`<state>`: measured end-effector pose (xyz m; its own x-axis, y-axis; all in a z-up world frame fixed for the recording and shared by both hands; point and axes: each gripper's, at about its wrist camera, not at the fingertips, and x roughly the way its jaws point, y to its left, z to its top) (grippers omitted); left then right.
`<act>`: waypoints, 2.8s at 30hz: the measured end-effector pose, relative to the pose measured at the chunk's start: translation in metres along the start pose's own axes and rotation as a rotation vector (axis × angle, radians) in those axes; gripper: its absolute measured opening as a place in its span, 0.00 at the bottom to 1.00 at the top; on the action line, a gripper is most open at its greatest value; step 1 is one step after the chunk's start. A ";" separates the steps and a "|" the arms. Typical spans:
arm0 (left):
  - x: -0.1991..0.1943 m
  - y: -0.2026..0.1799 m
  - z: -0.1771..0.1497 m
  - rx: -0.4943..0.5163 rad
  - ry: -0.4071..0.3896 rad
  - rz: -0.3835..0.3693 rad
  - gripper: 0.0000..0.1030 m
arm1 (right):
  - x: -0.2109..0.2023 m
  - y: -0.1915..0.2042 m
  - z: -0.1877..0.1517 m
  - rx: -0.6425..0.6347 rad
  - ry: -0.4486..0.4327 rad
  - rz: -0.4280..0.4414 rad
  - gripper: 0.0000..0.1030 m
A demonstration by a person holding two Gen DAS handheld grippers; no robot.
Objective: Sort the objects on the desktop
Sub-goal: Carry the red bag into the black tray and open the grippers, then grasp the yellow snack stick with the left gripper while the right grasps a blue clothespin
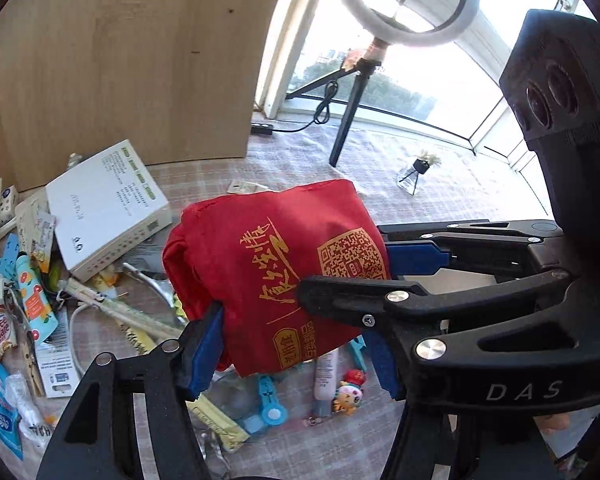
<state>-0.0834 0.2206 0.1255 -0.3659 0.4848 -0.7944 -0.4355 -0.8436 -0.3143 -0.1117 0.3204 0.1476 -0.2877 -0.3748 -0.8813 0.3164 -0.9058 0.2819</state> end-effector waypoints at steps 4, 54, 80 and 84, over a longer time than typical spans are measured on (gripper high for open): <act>0.024 -0.056 0.007 0.079 0.030 -0.057 0.59 | -0.030 -0.050 -0.023 0.077 -0.022 -0.056 0.41; 0.007 0.095 -0.061 -0.262 0.180 0.155 0.54 | 0.050 -0.050 -0.063 0.097 0.183 -0.114 0.31; 0.048 0.124 -0.064 -0.432 0.256 0.077 0.19 | 0.082 -0.060 -0.072 0.030 0.298 -0.249 0.19; 0.042 0.127 -0.070 -0.439 0.247 0.079 0.18 | 0.078 -0.058 -0.076 0.023 0.298 -0.249 0.19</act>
<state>-0.0968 0.1182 0.0160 -0.1554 0.3915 -0.9070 -0.0087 -0.9186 -0.3950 -0.0837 0.3586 0.0338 -0.0767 -0.0722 -0.9944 0.2490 -0.9672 0.0510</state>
